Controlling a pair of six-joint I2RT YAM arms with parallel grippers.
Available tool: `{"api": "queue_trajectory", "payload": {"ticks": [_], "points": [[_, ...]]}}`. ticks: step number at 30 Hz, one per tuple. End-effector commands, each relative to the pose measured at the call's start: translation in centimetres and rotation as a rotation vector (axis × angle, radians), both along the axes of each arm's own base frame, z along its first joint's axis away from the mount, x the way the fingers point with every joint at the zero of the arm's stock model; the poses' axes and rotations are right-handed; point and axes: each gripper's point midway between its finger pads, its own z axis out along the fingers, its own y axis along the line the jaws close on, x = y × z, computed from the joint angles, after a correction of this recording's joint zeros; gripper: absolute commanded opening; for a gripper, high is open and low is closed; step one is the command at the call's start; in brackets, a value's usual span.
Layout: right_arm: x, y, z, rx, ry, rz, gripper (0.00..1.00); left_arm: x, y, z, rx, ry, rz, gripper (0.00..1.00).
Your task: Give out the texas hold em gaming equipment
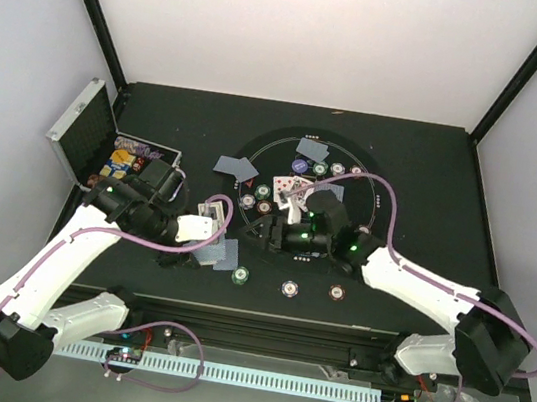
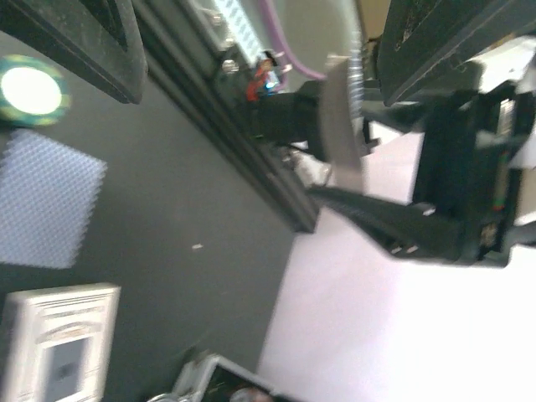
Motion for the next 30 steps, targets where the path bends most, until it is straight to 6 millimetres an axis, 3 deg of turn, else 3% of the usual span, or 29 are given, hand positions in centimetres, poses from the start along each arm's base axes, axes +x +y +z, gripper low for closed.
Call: {"api": "queue_trajectory", "payload": {"ticks": [1,9,17,24,30], "points": [[-2.4,3.7,3.6,0.164,0.008,0.071,0.78,0.1,-0.7,1.6,-0.054,-0.003,0.002,0.01],[-5.1,7.9,1.6,0.134,0.051,0.182,0.76,0.1,-0.7,1.8,-0.056,-0.006,0.002,0.02],[-4.7,9.7,0.1,0.135,0.089,0.208,0.74,0.0,-0.5,1.6,-0.047,-0.006,0.005,0.02],[-3.1,7.4,-2.9,0.091,0.128,0.144,0.68,0.1,-0.5,1.8,-0.045,-0.013,0.003,0.01],[-2.3,5.2,-4.1,0.013,0.103,0.111,0.61,0.2,-0.6,1.9,-0.05,-0.013,0.002,0.01]]}}
